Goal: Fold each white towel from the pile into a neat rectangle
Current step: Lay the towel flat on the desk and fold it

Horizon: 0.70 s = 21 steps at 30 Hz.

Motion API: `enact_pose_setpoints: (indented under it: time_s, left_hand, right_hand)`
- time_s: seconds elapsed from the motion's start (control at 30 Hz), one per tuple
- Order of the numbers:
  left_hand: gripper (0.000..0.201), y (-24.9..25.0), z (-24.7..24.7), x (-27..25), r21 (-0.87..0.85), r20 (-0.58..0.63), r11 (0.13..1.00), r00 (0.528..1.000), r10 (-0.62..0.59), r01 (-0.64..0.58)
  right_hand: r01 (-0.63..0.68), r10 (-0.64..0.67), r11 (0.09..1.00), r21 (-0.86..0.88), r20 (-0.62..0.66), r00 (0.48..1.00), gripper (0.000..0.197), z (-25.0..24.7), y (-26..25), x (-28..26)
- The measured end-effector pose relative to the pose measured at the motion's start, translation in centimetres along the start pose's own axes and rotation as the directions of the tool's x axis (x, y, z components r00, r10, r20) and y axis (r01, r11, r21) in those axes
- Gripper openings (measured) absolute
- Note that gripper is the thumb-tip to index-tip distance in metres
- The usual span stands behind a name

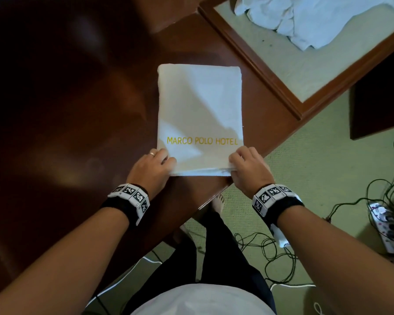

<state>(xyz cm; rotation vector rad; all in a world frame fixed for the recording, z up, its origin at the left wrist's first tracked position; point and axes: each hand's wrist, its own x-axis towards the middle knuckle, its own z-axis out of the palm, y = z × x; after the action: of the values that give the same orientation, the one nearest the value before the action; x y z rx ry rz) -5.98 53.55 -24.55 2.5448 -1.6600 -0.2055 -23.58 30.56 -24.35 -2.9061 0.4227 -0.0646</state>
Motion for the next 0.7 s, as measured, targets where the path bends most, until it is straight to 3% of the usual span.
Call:
enact_pose_setpoints:
  time_s: [0.1,0.17,0.23,0.33,0.37,0.43,0.53,0.63,0.7]
  left_hand:
    - [0.03,-0.3,0.4,-0.8,0.0,0.071,1.0,0.997,0.018,-0.018]
    - [0.038,-0.4,-0.1,-0.7,-0.001,0.096,1.0,0.995,-0.014,0.014]
    - [0.046,-0.6,-1.0,0.6,-0.008,-0.014,0.997,0.997,-0.072,0.072]
    - [0.043,-0.6,-1.8,3.7,-0.093,-0.234,0.994,0.969,-0.075,0.054]
    - [0.048,-0.6,-1.5,4.7,-0.083,-0.211,0.995,0.975,-0.064,0.047]
    - [0.067,-0.8,-0.5,5.7,-0.049,-0.037,0.996,0.996,-0.079,0.078]
    - [0.081,-2.4,1.2,5.1,-0.01,0.168,0.986,0.972,-0.162,0.166]
    - [0.082,-4.3,0.7,4.2,0.03,0.182,0.984,0.967,-0.176,0.174]
    - [0.082,-5.3,-0.7,4.8,0.031,0.116,0.979,0.972,-0.206,0.204]
  right_hand:
    - [0.112,-0.105,0.992,-0.065,0.109,0.989,0.025,-0.1,-0.3,-0.6]
    - [0.114,-0.113,0.993,-0.006,0.107,0.988,0.021,-0.6,0.2,-0.6]
    - [0.065,-0.065,0.992,0.106,-0.004,0.998,0.027,-1.1,0.4,0.6]
    - [-0.021,0.041,0.99,0.136,-0.147,0.988,0.029,-1.2,-0.5,3.5]
    - [-0.053,0.068,0.992,0.111,-0.14,0.988,0.033,-0.9,-1.1,4.4]
    - [-0.103,0.104,0.994,0.024,-0.023,0.994,0.049,0.3,-1.8,5.3]
    - [-0.117,0.128,0.99,-0.08,0.155,0.98,0.067,2.2,-0.6,4.3]
    - [-0.177,0.191,0.98,-0.089,0.192,0.962,0.073,2.0,2.0,2.8]
    - [-0.255,0.262,0.965,-0.058,0.197,0.945,0.073,0.7,3.6,3.3]
